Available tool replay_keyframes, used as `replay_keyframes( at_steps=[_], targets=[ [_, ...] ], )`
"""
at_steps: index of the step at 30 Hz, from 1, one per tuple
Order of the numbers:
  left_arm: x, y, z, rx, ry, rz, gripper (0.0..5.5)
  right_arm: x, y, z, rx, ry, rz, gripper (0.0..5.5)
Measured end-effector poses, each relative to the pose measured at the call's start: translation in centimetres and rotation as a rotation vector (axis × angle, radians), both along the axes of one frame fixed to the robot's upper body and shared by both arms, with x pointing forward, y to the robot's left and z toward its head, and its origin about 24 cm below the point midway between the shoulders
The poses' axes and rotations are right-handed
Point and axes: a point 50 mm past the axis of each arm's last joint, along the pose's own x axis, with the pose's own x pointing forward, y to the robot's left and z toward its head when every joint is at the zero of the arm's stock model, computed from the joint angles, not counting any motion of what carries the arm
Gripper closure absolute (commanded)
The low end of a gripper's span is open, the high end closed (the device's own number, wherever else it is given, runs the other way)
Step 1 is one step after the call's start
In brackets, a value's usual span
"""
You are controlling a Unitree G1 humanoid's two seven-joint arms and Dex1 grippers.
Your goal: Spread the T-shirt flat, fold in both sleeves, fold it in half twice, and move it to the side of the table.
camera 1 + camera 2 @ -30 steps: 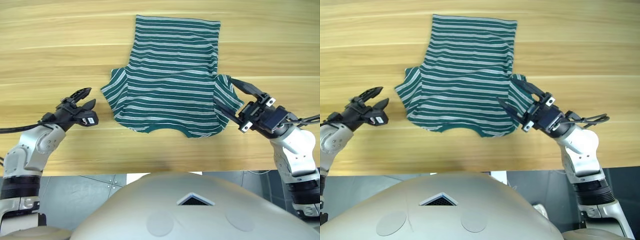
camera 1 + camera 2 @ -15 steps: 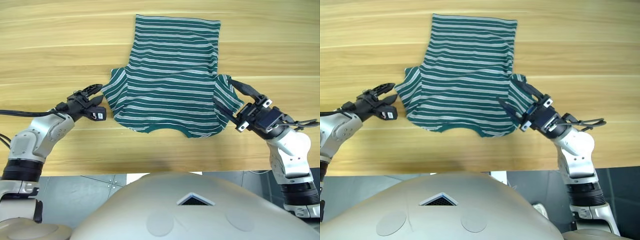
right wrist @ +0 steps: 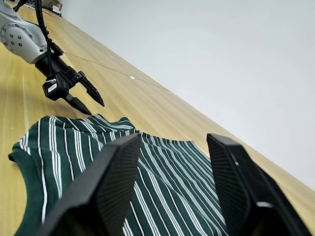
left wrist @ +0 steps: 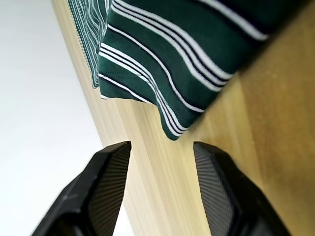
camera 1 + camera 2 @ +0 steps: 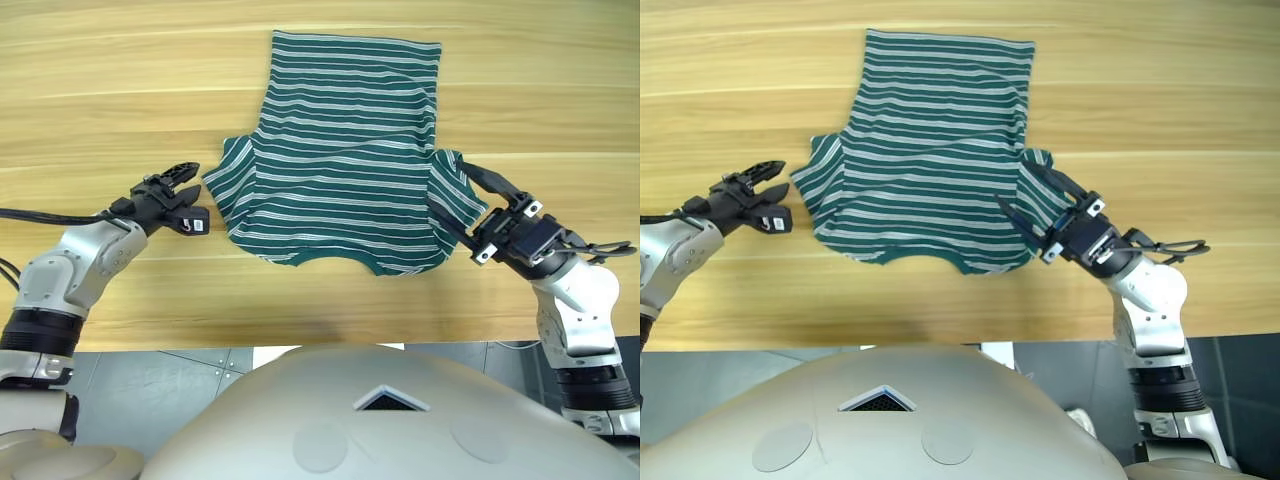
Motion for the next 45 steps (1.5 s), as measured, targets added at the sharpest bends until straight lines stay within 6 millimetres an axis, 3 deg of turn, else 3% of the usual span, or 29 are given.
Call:
replay_keyframes(
  at_steps=[20,33,45],
  targets=[
    [1.2,-1.1,-0.2,-0.01,0.01,-0.06,3.15,0.1,0.2,-0.2,0.015,0.009,0.004,3.04],
    [1.0,-0.9,-1.1,-0.024,0.056,-0.051,5.28,0.1,-0.1,0.1,0.025,0.011,0.01,2.99],
    [0.6,-1.0,-0.9,-0.06,0.043,-0.041,5.49,0.0,-0.1,0.1,0.022,0.016,0.016,2.99]
  ],
)
